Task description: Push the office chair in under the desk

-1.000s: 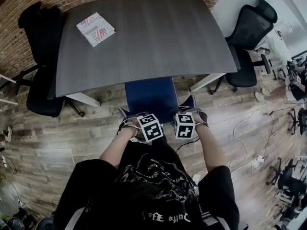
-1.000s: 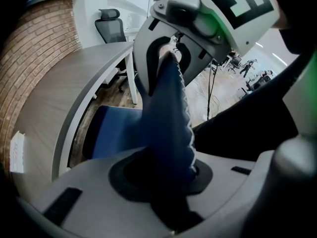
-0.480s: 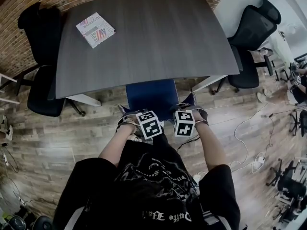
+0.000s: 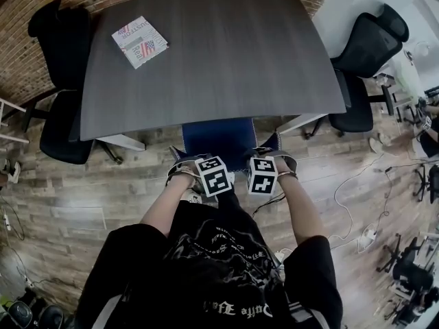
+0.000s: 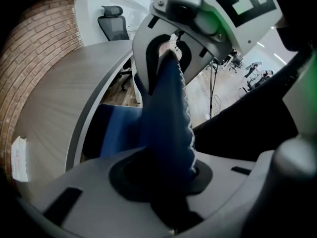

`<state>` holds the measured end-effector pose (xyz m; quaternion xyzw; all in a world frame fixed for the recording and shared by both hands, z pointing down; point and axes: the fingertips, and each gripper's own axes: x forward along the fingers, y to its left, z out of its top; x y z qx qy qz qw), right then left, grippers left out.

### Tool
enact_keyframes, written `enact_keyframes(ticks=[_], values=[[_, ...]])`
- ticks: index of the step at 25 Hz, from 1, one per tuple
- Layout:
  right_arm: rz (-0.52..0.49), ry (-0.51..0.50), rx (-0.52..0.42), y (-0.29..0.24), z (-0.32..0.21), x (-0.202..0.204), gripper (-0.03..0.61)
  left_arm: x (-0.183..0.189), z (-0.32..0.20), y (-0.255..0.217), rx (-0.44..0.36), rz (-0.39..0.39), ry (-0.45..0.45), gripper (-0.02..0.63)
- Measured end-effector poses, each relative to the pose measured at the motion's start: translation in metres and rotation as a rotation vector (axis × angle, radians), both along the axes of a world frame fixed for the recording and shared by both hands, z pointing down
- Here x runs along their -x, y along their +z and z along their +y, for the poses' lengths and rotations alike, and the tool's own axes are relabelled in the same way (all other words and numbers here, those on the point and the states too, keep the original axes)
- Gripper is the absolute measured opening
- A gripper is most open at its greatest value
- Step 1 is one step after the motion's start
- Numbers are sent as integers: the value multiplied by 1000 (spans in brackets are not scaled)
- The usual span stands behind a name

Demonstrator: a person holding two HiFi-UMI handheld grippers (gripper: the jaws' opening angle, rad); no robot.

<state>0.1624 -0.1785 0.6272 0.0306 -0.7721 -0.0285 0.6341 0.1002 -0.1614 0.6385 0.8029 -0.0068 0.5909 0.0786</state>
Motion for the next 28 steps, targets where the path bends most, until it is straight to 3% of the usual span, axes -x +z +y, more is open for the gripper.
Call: enact_keyframes(ticks=[28], values=[[-17, -19, 11, 3, -46, -3, 91, -3, -47, 5, 9, -22, -4, 98]])
